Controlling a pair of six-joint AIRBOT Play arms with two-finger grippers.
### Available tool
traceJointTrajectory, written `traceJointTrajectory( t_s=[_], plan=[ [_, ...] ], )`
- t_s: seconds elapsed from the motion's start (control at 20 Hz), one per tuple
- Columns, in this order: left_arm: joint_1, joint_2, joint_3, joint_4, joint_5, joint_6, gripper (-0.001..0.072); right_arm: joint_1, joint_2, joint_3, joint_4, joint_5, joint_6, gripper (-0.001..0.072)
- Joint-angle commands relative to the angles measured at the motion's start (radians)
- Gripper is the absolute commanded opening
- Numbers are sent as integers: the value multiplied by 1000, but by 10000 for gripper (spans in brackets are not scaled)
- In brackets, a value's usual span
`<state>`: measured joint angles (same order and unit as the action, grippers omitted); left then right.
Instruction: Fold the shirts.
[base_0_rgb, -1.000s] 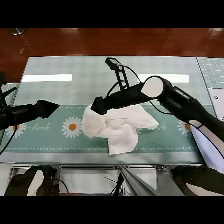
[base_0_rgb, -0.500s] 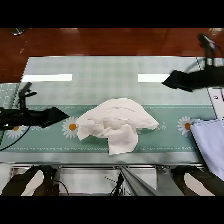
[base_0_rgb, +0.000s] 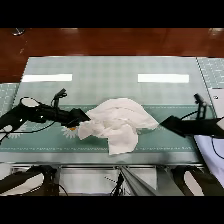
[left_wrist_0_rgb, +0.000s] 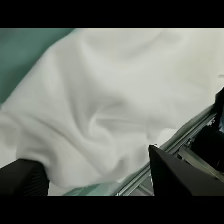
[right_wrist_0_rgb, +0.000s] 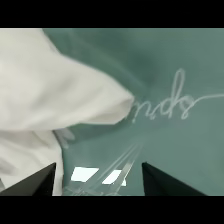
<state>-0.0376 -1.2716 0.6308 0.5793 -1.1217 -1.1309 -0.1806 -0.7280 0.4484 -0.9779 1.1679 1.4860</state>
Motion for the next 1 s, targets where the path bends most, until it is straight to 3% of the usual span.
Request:
traceJointTrajectory(
  t_s=[0.0, 0.05, 0.1, 0.25, 0.5, 0.7, 0.8, 0.9, 0.95],
  plan=[
    [-64, -93, 68, -42, 34, 23, 589, 140, 21, -113, 119, -29, 7, 616],
    [-63, -101, 87, -41, 25, 24, 337, 201, 21, -117, 126, -62, 30, 617],
    [-58, -107, 106, -40, 13, 52, 23, 261, 18, -117, 124, -101, 60, 617],
    [-54, -107, 143, -41, 6, 68, 17, 425, -51, -117, 179, -174, 89, 617],
    [-55, -107, 147, -41, 6, 68, 18, 648, -241, -101, 386, -385, 9, 616],
    [-54, -107, 147, -41, 6, 68, 18, 721, -385, -15, 393, -459, -6, 594],
    [-54, -106, 147, -41, 6, 68, 18, 720, -430, 31, 392, -464, -11, 388],
    [-54, -103, 152, -43, 2, 68, 18, 720, -459, 69, 382, -466, -16, 309],
    [-54, -100, 158, -54, -2, 68, 18, 720, -469, 92, 350, -464, -21, 29]
  ],
)
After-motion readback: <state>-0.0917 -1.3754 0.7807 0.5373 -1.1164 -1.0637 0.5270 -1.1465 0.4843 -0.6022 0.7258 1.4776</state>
